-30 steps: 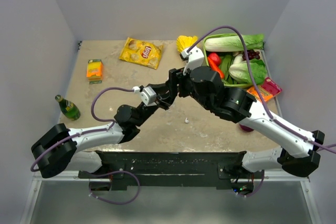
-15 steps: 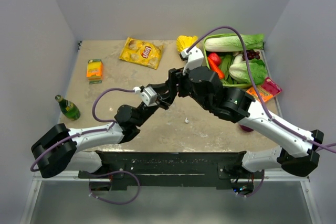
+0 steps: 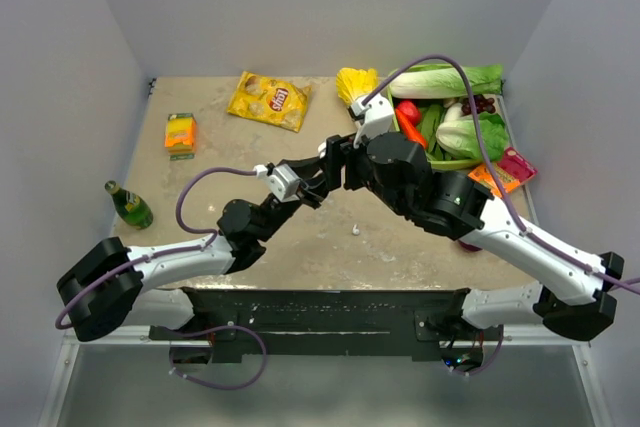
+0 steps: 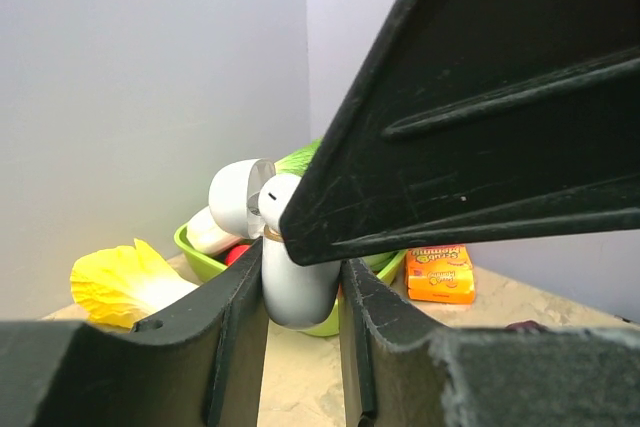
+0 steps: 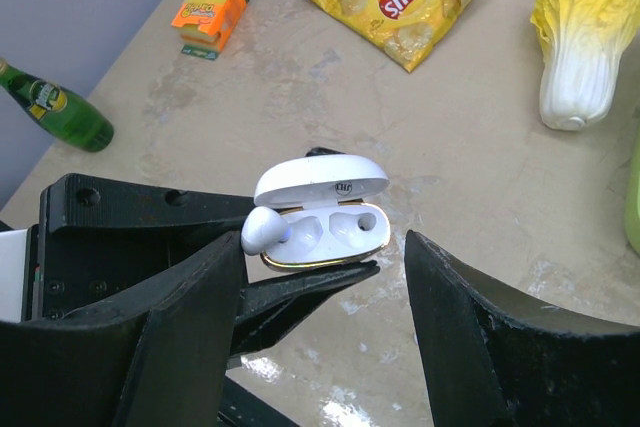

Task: Insert the wireless bluetooth earbuds into the charging case
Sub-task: Place the earbud in the charging case.

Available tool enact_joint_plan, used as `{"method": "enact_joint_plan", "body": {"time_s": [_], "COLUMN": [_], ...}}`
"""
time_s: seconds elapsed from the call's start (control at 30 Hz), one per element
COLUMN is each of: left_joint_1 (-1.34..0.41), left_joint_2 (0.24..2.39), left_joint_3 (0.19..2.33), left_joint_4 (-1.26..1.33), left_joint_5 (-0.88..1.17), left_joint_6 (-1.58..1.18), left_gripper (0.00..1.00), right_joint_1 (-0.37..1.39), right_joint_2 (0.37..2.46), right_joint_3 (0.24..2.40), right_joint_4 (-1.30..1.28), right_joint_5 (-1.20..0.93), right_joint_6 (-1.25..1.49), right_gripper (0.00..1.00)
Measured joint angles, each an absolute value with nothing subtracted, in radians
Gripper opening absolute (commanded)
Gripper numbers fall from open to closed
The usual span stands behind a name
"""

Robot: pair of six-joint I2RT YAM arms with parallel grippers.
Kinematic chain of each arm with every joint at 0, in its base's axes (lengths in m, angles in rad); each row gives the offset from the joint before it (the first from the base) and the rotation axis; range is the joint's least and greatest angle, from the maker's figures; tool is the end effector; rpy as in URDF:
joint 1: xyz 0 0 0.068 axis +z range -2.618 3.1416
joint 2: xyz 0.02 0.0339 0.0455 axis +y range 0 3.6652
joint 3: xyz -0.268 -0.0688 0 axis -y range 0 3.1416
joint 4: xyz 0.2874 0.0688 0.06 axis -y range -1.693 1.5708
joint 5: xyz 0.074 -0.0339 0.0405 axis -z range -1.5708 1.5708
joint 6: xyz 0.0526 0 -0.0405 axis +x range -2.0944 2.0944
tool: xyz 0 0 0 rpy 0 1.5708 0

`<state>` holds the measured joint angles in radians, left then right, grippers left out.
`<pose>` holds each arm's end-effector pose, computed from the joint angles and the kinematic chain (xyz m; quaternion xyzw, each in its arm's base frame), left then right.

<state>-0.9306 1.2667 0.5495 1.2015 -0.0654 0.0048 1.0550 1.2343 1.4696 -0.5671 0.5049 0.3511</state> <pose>0.1866 -0.2447 0.2844 0.2079 0.4738 -0.3669 0.7731 0.1753 0.2575 0.4527 -0.1356 0.7900 0.2084 0.5604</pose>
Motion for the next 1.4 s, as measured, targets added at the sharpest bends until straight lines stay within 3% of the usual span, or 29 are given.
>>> {"method": "enact_joint_plan", "body": {"time_s": [1.13, 1.4], "left_joint_1": [-0.930, -0.930], "left_joint_2": [1.216, 1.211], "left_joint_3": [0.542, 0.542], "left_joint_4": [1.198, 1.209], "left_joint_5": [-0.093, -0.091], "left_joint_6": [0.005, 0.005], "left_gripper": [0.00, 0.00], "right_joint_1": [1.052, 1.052], "right_joint_2": [1.198, 1.098], "right_joint_3": [1.450, 1.388], "right_joint_4": [-0.604, -0.548], "right_joint_5": [0.585, 0.536], "right_joint_6": [0.339, 0.321], "right_gripper": [0.68, 0.70]}}
